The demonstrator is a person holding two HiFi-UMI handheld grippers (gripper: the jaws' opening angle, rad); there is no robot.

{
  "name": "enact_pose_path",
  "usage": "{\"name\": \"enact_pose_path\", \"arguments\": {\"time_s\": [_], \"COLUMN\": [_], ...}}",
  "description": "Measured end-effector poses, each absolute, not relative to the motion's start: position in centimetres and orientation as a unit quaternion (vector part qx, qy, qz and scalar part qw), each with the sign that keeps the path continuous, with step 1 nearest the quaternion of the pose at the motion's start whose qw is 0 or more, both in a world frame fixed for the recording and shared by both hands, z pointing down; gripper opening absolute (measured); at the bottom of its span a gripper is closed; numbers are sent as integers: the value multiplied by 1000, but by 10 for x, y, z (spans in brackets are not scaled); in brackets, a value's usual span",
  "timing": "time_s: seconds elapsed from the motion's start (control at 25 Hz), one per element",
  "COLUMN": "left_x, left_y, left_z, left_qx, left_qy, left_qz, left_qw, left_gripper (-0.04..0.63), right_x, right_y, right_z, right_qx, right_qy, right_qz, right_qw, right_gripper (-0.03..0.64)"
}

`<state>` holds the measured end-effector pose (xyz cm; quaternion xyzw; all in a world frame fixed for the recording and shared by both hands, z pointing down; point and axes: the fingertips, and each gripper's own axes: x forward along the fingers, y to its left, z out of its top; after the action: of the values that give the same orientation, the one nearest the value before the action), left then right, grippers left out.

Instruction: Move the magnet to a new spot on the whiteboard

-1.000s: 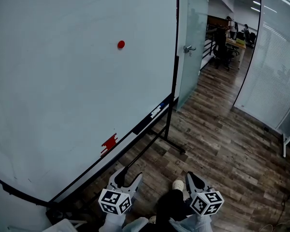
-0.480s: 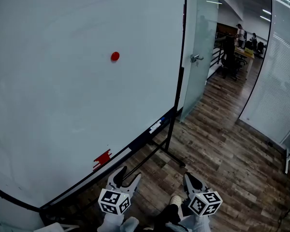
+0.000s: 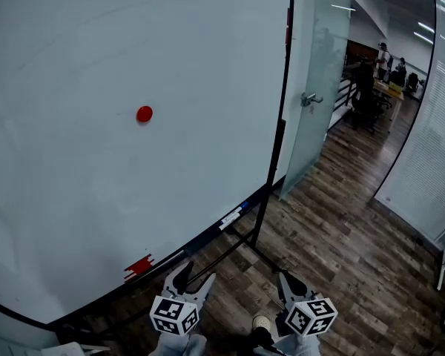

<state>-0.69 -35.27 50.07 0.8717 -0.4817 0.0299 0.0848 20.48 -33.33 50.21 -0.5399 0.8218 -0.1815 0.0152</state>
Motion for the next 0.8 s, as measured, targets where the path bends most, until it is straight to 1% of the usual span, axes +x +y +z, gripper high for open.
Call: {"name": "enact_pose_path", "arguments": {"time_s": [0.2,0.8], "left_x": [7,21], "left_y": [-371,-419], "left_z": [495,487], "left_qx": [853,780], "left_qy": [-512,-620], "left_qz": [31,14], "left_qw": [93,80], "left_gripper": [262,262], "right_x": [222,246], "right_y": [-366,-464], "right_z": [494,488], "right_qx": [-514,-415], "right_qy": [837,894], "right_qz": [-186,-167], "right_qw": [6,-16], "right_gripper": [28,28]}}
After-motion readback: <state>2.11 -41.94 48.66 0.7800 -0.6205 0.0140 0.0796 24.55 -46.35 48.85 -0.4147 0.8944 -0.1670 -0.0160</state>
